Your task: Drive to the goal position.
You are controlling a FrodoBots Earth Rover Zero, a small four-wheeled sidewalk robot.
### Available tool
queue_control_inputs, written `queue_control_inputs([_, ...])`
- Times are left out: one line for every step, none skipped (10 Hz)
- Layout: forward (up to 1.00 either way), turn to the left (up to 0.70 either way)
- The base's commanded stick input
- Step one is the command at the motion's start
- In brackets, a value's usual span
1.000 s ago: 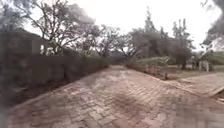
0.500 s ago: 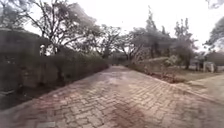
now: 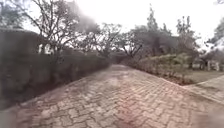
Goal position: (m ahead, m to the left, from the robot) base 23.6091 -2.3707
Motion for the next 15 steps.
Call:
queue_control_inputs([0.85,0.0])
queue_control_inputs([0.85,0.0])
queue_control_inputs([0.85,0.0])
queue_control_inputs([0.85,0.0])
queue_control_inputs([0.85,0.0])
queue_control_inputs([0.85,0.0])
queue_control_inputs([0.85,0.0])
queue_control_inputs([0.85,0.0])
queue_control_inputs([0.85,0.0])
queue_control_inputs([0.85,0.0])
queue_control_inputs([0.85,0.0])
queue_control_inputs([0.85,0.0])
queue_control_inputs([0.85,0.0])
queue_control_inputs([0.85,0.0])
queue_control_inputs([0.85,0.0])
